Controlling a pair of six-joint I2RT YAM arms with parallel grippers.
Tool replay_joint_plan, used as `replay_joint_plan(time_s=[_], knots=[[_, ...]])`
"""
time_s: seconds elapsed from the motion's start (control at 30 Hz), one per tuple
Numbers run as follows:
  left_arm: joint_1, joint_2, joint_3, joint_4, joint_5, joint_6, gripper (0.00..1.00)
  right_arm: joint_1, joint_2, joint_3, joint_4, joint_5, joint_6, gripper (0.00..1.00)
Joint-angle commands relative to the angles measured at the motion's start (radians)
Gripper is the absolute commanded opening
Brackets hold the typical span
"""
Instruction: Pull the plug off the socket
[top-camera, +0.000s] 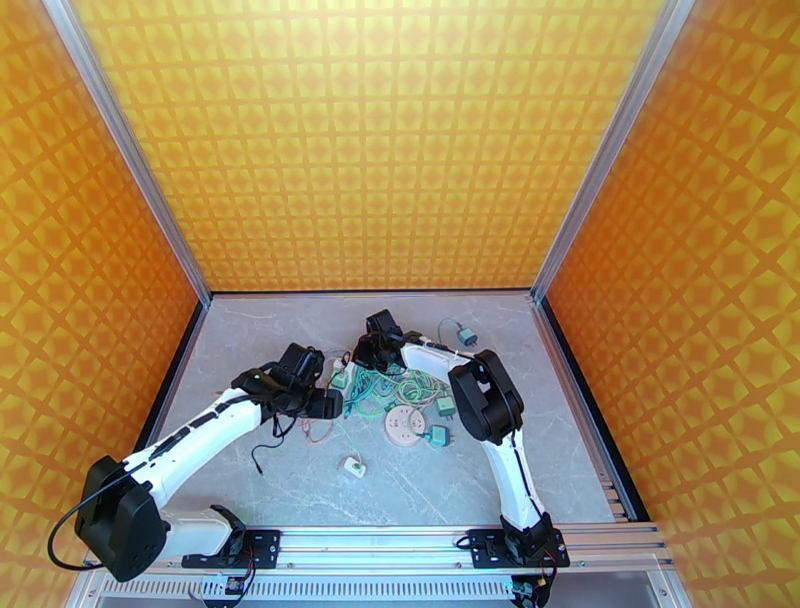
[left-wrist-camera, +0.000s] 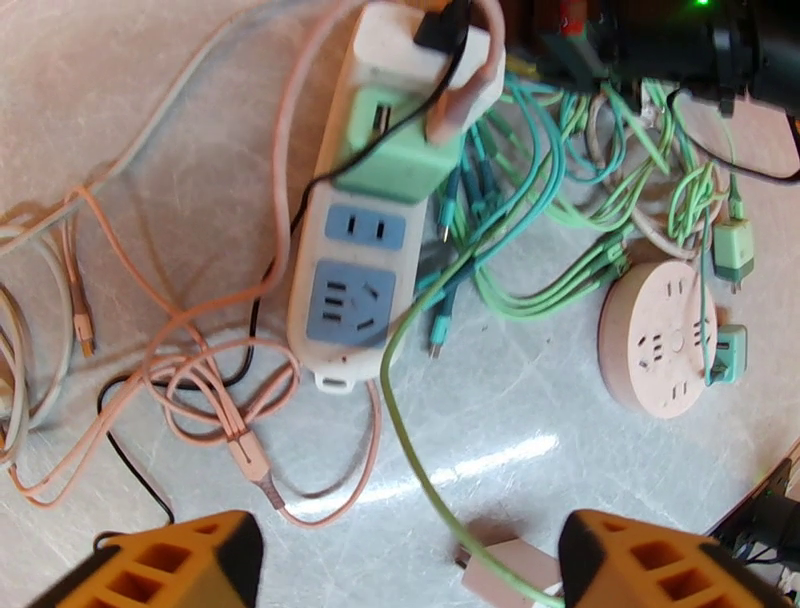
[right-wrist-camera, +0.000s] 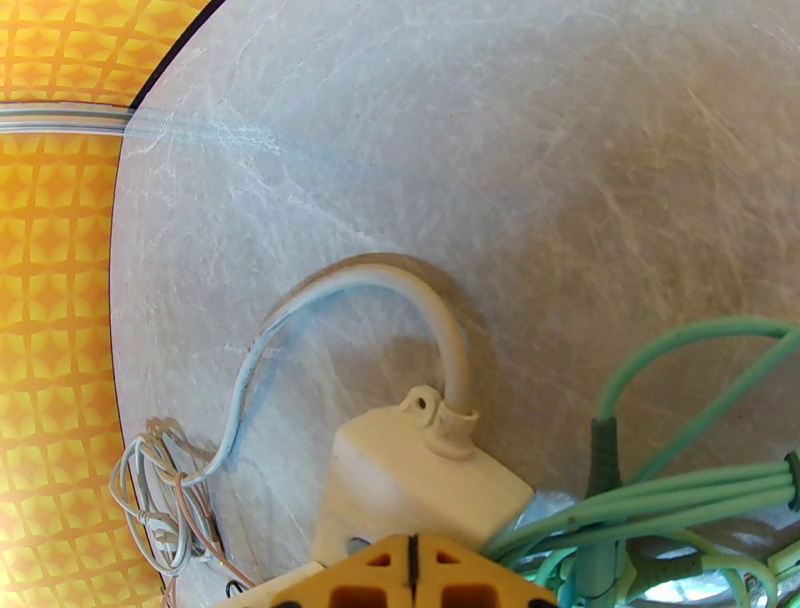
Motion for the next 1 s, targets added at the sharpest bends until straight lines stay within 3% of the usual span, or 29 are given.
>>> replay_joint_plan(time_s=[0.0,0.1,0.2,0.5,0.67,0.97], knots=[[0.018,0.046,0.035,0.048,-0.019,0.016,0.64,-0.006,0.031,-0.046,-0.154,0.051,-0.016,0.0],[0.018,0.101,0.069,0.096,0.011,0.023,0.52,-0.006,0.031,-0.048,-0.156,0.05,-0.018,0.0],[0.009,0.159,0.098,0.159,0.067,0.035,0.51,-0.006,0.031,-0.049,-0.157,0.054,-0.018,0.0],[0.008,0.367,0.217,0.164,0.074,0.073,0.47,-0.006,0.033,-0.044,-0.155,0.055,-0.016,0.0],[0.017,0.444,0.251,0.15,0.072,0.073,0.47,-0.006,0.036,-0.039,-0.154,0.053,-0.014,0.0],[0.046,0.476,0.29,0.145,-0.007,0.065,0.56,-0.006,0.041,-0.04,-0.151,0.049,-0.011,0.0]])
